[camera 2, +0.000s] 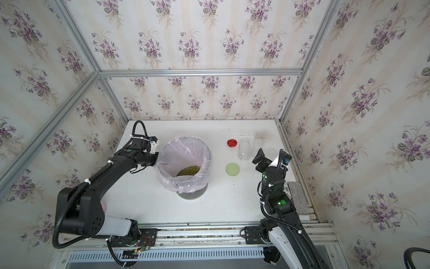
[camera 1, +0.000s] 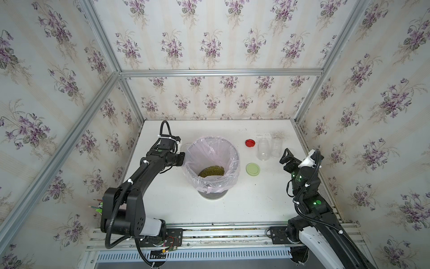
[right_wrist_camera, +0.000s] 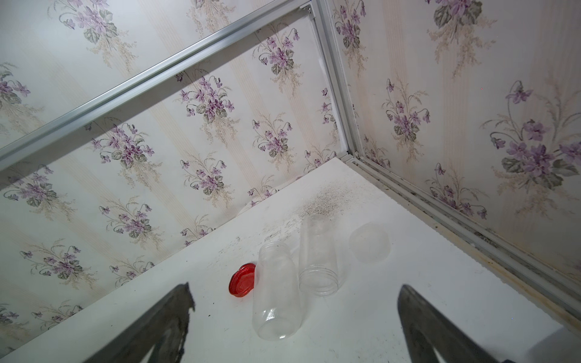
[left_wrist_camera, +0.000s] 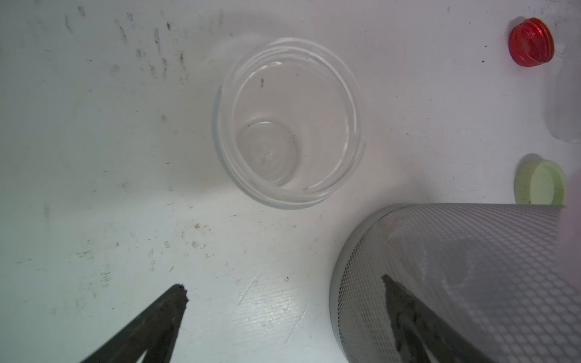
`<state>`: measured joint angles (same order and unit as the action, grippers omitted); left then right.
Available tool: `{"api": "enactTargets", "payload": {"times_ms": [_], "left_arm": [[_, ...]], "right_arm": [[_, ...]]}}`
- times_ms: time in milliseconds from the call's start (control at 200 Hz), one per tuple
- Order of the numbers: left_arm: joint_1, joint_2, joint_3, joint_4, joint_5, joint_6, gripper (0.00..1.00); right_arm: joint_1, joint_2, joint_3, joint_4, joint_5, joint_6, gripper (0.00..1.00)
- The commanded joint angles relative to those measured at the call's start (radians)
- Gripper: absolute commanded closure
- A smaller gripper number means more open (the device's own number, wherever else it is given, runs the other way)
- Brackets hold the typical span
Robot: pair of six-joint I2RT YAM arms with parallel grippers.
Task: Empty moldy mung beans from jars
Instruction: Reset both arms
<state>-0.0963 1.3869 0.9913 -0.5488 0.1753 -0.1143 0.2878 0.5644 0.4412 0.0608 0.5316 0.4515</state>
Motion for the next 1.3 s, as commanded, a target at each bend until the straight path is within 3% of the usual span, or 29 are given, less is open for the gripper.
{"api": "enactTargets", "payload": {"times_ms": [0,210,435,575,694,779,854,919,1129,1249,1294], "left_arm": [[0.031,-0.102,-0.036,-0.032,-0.071,0.023,0.0],[0.113,-0.354,-0.187,0.102,-0.173,0.092,0.0],[0.133,-0.454,-0.482,0.607,-0.23,-0.031,0.0],[0.132,-0.408,-0.598,0.84,-0.206,0.056,0.0],[0.132,-0.361,-0.718,1.11,-0.244,-0.015,0.0],[0.132,-0.295,-0.734,1.212,-0.198,0.032,0.0],[0.132,-0.215,-0.747,1.302,-0.181,0.067,0.0],[0.128,-0.137,-0.778,1.449,-0.223,0.013,0.0],[0.058,0.15,-0.787,1.762,-0.246,0.092,0.0],[0.046,0.083,-0.731,1.549,-0.252,0.107,0.0],[0.046,0.107,-0.705,1.548,-0.25,0.104,0.0]], "right_arm": [[0.001,-0.004,0.004,-0.003,-0.019,0.028,0.0],[0.001,0.0,-0.008,-0.004,-0.043,0.034,0.0],[0.001,0.035,-0.017,0.016,-0.071,0.038,0.0],[0.001,0.034,-0.015,0.019,-0.072,0.033,0.0],[0.001,0.029,-0.022,0.023,-0.076,0.037,0.0],[0.001,0.035,-0.03,0.03,-0.083,0.046,0.0],[0.001,0.043,-0.039,0.039,-0.09,0.054,0.0],[0.001,0.048,-0.044,0.048,-0.092,0.057,0.0],[0.001,0.055,-0.061,0.075,-0.08,0.033,0.0],[0.001,0.043,-0.066,0.076,-0.064,0.02,0.0],[0.001,0.039,-0.075,0.084,-0.06,0.016,0.0]]}}
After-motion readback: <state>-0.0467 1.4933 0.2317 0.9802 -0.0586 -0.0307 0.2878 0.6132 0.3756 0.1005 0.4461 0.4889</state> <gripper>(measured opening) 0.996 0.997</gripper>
